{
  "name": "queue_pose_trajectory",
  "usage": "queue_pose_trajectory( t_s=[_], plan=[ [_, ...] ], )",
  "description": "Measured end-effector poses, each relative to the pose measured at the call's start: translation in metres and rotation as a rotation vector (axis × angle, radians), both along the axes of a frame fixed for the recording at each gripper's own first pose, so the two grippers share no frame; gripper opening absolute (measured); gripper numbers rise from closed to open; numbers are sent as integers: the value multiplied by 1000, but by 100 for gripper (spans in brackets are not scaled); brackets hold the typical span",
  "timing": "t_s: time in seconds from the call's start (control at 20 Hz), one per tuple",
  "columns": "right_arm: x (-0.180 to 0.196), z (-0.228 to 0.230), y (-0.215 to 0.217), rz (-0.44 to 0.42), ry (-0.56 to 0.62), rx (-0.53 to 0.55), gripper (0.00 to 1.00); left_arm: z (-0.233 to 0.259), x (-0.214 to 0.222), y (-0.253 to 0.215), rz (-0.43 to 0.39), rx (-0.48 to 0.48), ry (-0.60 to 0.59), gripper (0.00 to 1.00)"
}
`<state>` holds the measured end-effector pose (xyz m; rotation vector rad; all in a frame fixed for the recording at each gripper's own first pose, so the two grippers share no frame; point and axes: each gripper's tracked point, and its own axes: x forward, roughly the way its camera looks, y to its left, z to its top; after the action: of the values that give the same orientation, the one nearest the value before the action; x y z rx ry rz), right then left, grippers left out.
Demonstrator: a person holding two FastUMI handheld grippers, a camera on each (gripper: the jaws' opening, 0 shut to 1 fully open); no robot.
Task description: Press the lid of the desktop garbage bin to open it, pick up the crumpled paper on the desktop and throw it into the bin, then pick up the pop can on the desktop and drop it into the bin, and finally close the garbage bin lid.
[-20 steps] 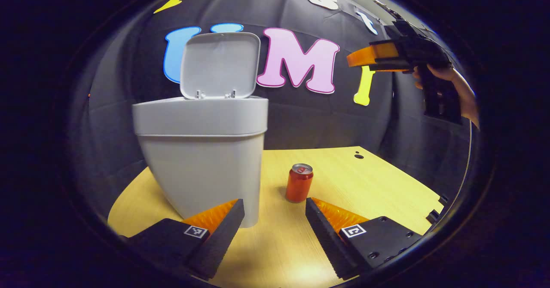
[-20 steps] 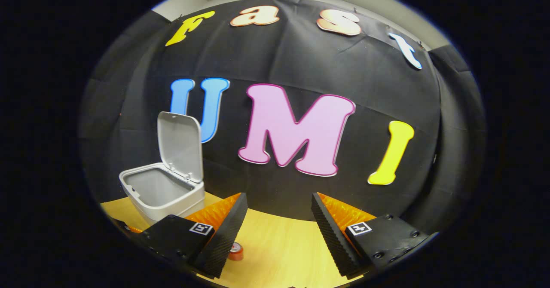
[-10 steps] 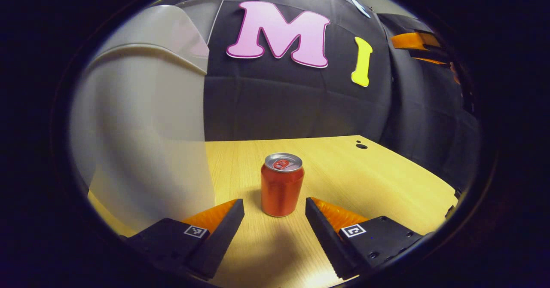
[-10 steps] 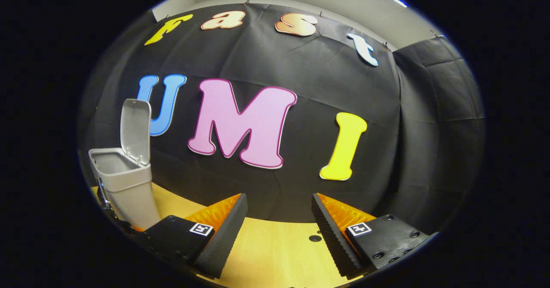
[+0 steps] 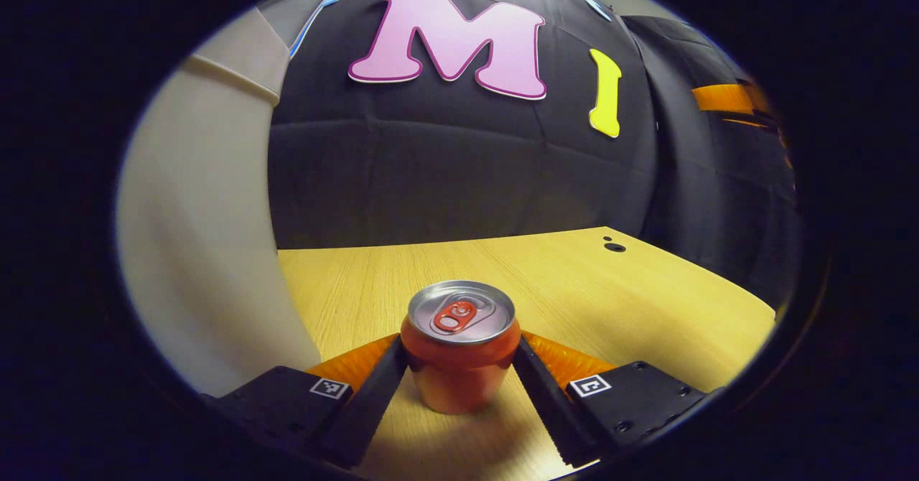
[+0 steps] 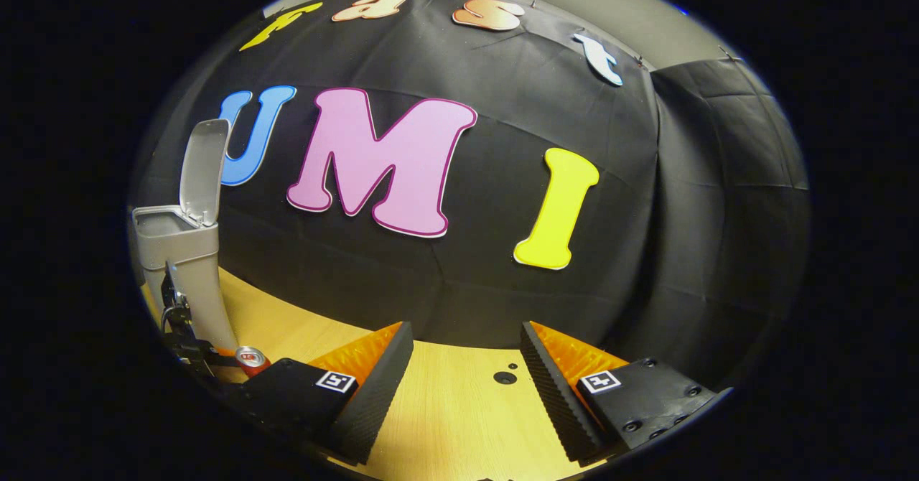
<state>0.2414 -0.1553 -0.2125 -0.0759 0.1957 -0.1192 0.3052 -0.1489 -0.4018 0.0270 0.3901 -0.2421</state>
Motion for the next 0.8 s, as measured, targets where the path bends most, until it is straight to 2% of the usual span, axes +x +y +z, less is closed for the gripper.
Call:
queue_pose_trajectory(
  t_s=[0.15, 0.2, 0.35, 0.5, 0.8],
  plan=[
    [-1, -10, -2, -3, 19, -1, 97, -8, 3, 0, 18, 8, 28, 94],
    [-1, -11, -3, -4, 21, 1, 97, -6, 3, 0, 22, 2, 25, 89],
    [-2, -8, -2, -5, 16, 9, 97, 12, -5, -3, 32, 4, 10, 88],
    [-6, -1, -2, -1, 9, 11, 97, 52, -19, -12, 30, 20, -22, 88],
    [-15, 35, 3, 14, -13, 19, 97, 167, -51, -32, -7, -25, -110, 88]
  ],
)
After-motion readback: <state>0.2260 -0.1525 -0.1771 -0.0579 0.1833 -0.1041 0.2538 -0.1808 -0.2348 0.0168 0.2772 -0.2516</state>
